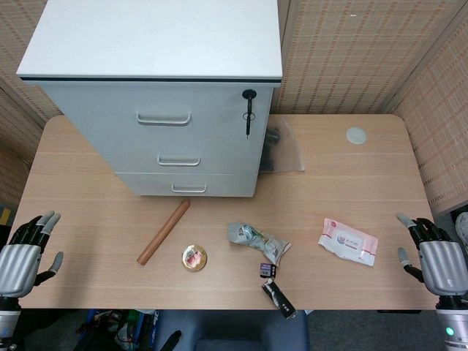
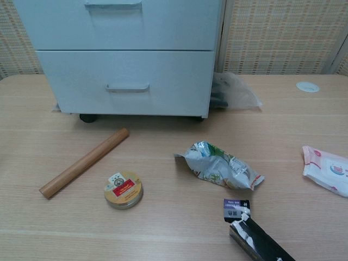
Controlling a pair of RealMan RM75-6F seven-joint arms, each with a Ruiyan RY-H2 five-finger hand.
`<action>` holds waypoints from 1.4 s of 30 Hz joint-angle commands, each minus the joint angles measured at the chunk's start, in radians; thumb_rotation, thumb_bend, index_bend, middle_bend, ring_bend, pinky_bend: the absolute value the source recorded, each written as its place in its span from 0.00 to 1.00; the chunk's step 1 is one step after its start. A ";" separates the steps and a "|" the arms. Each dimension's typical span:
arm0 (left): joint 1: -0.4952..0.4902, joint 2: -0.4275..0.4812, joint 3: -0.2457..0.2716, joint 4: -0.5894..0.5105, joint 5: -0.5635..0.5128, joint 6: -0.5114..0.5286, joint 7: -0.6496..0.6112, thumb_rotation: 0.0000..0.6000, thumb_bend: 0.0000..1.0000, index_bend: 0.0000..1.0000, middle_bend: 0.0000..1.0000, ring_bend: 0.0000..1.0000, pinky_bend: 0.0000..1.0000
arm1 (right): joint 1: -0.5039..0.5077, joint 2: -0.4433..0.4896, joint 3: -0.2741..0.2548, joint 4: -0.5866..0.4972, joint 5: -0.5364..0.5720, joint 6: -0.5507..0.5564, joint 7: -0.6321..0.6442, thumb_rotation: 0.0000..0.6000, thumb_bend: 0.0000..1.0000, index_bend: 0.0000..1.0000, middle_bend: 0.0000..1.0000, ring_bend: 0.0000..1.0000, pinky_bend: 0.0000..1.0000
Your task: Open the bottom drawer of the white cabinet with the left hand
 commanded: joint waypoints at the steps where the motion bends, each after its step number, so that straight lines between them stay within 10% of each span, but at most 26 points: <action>1: 0.000 -0.001 0.001 0.001 0.001 0.000 -0.001 1.00 0.40 0.07 0.09 0.10 0.15 | 0.001 0.001 0.000 0.000 -0.002 0.000 0.000 1.00 0.36 0.17 0.28 0.19 0.31; 16: -0.018 -0.006 -0.003 0.032 0.058 0.025 -0.044 1.00 0.40 0.07 0.13 0.15 0.18 | -0.007 0.008 0.001 -0.011 -0.018 0.022 -0.005 1.00 0.36 0.17 0.28 0.19 0.31; 30: -0.198 0.004 -0.034 0.080 0.172 -0.104 -0.196 1.00 0.41 0.17 0.65 0.68 0.84 | -0.001 0.030 0.013 -0.025 -0.023 0.027 -0.027 1.00 0.36 0.17 0.28 0.20 0.31; 42: -0.409 -0.036 -0.038 0.112 0.246 -0.293 -0.294 1.00 0.67 0.18 0.87 0.87 0.99 | 0.007 0.053 0.024 -0.058 -0.024 0.027 -0.057 1.00 0.37 0.17 0.28 0.20 0.31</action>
